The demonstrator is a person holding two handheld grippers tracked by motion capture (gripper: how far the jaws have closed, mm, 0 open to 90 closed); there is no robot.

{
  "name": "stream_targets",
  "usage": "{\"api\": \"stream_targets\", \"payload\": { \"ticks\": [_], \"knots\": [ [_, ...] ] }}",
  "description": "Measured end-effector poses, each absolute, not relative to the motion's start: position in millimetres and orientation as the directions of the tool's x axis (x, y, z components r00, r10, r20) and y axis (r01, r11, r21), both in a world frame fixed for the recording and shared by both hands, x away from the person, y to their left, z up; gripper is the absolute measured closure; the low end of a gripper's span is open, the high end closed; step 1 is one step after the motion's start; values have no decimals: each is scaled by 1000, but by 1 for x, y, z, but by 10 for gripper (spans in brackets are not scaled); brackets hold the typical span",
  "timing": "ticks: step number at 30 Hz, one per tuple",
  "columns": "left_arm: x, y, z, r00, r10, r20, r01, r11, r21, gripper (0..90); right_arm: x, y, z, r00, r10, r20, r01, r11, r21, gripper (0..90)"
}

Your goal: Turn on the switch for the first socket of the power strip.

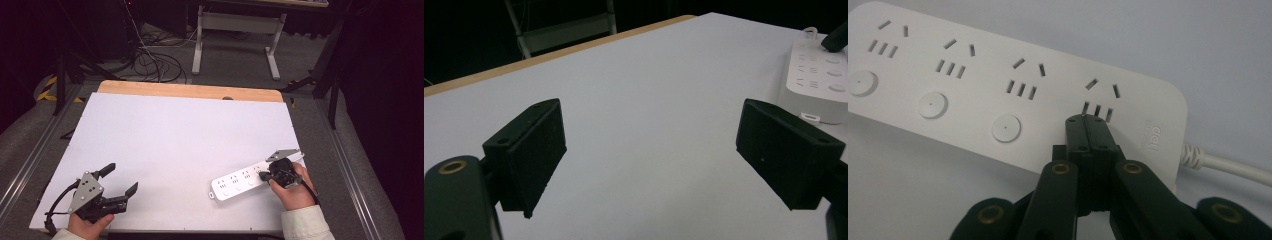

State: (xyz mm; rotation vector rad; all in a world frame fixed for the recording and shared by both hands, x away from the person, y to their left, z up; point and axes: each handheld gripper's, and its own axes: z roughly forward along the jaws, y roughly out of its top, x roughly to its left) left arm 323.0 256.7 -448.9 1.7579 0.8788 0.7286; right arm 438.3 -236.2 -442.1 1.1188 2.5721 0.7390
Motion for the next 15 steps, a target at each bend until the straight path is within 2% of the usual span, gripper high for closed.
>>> {"api": "stream_targets", "payload": {
  "ticks": [6,10,15],
  "knots": [
    [324,257,-449,552,831,74,230,-236,944,132,432,-234,-435,-671,739,-66,585,582,565,900],
    [324,256,-449,552,830,74,231,-238,943,132,424,-235,-423,-679,732,-59,549,560,621,900],
    [323,257,-449,551,831,73,229,-235,945,132,421,-230,-419,-693,718,-62,532,568,628,900]
  ]
}}
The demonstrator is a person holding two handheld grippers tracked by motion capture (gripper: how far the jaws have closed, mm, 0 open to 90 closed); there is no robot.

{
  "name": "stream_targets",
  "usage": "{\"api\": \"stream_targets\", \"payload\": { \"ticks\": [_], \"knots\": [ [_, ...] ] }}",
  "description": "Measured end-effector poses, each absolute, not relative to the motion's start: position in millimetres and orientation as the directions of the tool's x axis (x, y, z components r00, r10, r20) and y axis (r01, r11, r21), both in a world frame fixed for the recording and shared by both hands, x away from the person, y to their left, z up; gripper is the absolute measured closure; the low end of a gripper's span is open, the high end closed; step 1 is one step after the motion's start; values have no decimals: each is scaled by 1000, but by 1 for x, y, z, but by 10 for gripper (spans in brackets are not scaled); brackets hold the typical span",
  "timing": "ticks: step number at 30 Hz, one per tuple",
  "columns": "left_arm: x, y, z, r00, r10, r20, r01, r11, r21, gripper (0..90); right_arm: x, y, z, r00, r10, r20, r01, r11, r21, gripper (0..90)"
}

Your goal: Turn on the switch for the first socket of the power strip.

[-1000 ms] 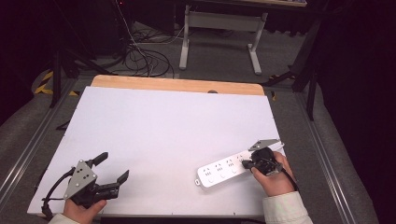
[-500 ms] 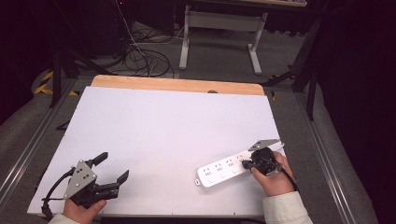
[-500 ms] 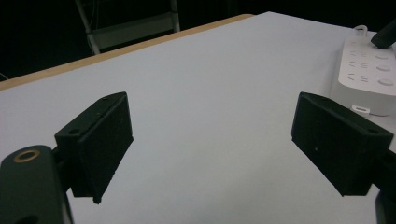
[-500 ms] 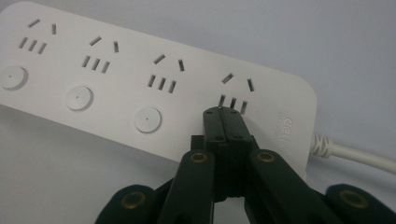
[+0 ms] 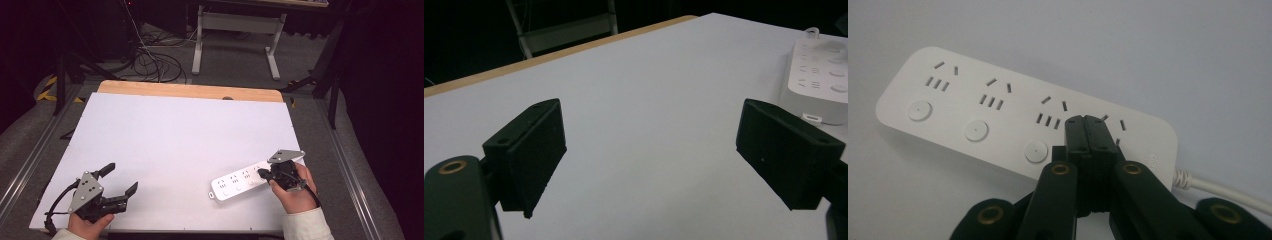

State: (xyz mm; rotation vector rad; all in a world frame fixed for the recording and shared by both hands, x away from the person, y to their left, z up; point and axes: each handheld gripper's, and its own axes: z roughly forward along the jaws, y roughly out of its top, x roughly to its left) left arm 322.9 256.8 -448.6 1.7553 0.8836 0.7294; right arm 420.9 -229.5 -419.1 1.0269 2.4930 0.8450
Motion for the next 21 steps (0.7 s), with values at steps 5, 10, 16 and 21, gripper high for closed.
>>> {"api": "stream_targets", "payload": {
  "ticks": [5,10,16,21],
  "knots": [
    [323,257,-449,553,830,72,232,-236,944,132,419,-227,-415,-695,716,-68,520,566,639,900],
    [324,256,-449,552,831,73,231,-236,944,131,418,-228,-414,-695,716,-64,518,560,646,900],
    [324,257,-449,552,830,78,230,-241,943,132,416,-229,-410,-708,704,-61,480,542,690,900],
    [324,257,-449,550,832,78,230,-240,943,131,412,-232,-407,-721,689,-67,414,507,756,792]
  ]
}}
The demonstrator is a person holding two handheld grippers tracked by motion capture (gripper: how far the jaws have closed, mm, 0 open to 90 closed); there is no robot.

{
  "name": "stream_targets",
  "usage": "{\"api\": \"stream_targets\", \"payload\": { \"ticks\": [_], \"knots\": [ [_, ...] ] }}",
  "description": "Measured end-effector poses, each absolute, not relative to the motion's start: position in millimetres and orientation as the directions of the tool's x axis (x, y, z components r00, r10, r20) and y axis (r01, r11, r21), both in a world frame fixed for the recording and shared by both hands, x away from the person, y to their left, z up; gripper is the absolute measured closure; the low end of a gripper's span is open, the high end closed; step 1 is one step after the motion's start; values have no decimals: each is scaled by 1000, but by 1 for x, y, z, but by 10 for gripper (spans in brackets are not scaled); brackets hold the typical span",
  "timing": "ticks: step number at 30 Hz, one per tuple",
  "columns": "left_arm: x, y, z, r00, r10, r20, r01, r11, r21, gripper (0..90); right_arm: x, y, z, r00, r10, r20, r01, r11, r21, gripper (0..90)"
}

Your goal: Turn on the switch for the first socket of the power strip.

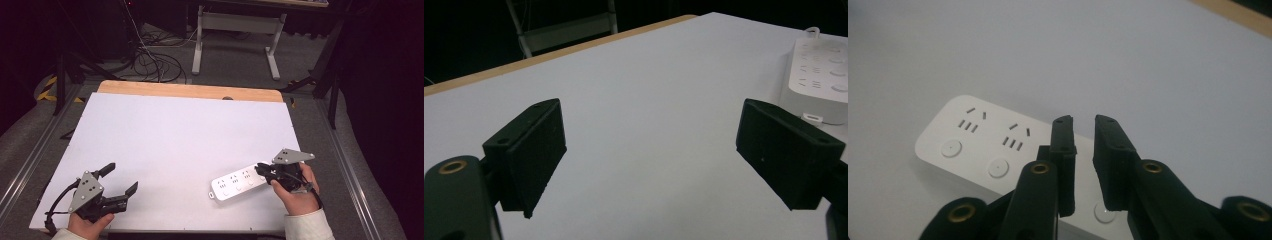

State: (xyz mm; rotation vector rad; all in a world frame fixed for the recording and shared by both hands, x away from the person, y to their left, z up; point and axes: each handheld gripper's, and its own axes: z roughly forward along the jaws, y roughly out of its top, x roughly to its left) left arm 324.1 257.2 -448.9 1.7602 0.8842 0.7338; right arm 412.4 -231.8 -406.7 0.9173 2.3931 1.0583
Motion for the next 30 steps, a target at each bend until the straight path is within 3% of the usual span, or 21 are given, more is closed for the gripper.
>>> {"api": "stream_targets", "payload": {
  "ticks": [6,8,12,18,30],
  "knots": [
    [324,256,-449,550,833,69,234,-233,944,132,404,-234,-399,-752,654,-80,310,459,832,624],
    [324,257,-449,549,833,69,234,-233,944,131,402,-234,-397,-742,669,-33,346,424,837,481],
    [324,257,-449,548,833,72,232,-234,944,131,399,-236,-394,-753,657,-38,313,408,858,419],
    [323,258,-449,549,833,65,234,-228,945,131,393,-235,-396,-786,617,37,266,285,921,166],
    [319,258,-446,547,833,77,220,-232,947,124,383,-235,-419,-836,547,38,196,234,952,109]
  ]
}}
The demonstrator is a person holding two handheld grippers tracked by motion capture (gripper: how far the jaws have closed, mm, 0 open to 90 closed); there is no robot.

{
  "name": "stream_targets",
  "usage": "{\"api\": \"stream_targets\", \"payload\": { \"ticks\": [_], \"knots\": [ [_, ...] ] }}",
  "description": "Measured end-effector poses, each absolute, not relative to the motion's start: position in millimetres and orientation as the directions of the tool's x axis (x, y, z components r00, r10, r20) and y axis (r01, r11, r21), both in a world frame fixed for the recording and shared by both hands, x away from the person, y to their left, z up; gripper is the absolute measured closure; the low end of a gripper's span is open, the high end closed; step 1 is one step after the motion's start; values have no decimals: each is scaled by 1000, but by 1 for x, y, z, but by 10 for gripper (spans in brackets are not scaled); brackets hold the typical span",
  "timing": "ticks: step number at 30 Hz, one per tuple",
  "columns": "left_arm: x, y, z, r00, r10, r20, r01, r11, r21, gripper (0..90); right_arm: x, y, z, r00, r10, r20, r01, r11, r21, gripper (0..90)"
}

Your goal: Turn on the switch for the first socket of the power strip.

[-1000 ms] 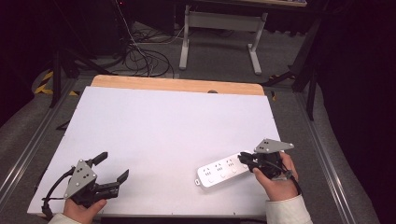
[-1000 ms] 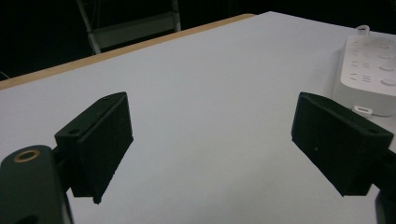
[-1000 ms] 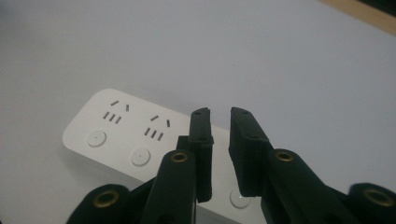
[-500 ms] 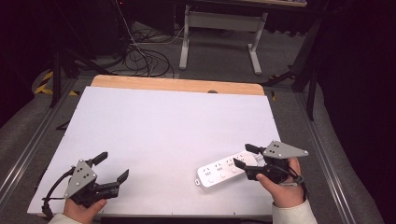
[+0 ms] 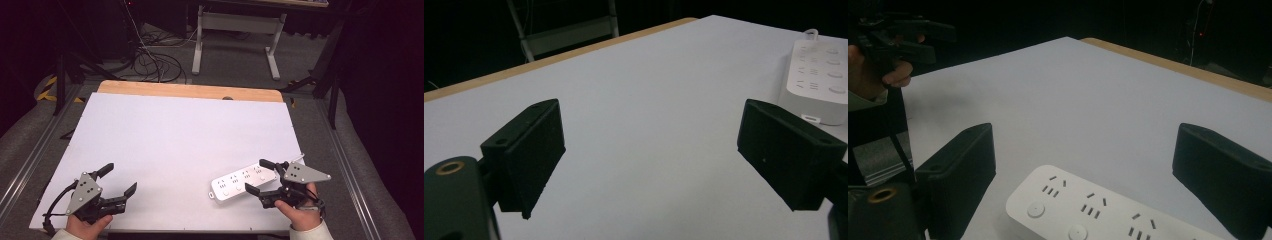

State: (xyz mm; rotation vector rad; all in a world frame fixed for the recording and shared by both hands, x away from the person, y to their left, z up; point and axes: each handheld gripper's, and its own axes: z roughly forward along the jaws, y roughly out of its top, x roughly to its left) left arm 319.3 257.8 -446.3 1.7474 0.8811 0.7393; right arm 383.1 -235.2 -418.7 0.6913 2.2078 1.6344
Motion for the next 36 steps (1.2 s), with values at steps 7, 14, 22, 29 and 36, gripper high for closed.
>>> {"api": "stream_targets", "payload": {
  "ticks": [7,14,22,29,36],
  "knots": [
    [318,257,-446,554,829,82,222,-241,945,122,379,-236,-435,-838,545,34,183,222,958,100],
    [318,258,-444,552,830,83,237,-252,938,125,380,-236,-452,-839,543,40,196,234,952,75],
    [318,256,-446,557,825,97,242,-274,931,125,378,-234,-466,-847,530,44,204,248,947,44],
    [317,257,-447,560,822,102,244,-281,928,123,376,-232,-475,-843,538,25,206,278,938,45],
    [317,257,-449,558,826,78,253,-259,932,120,375,-230,-485,-828,560,42,249,299,921,52]
  ]
}}
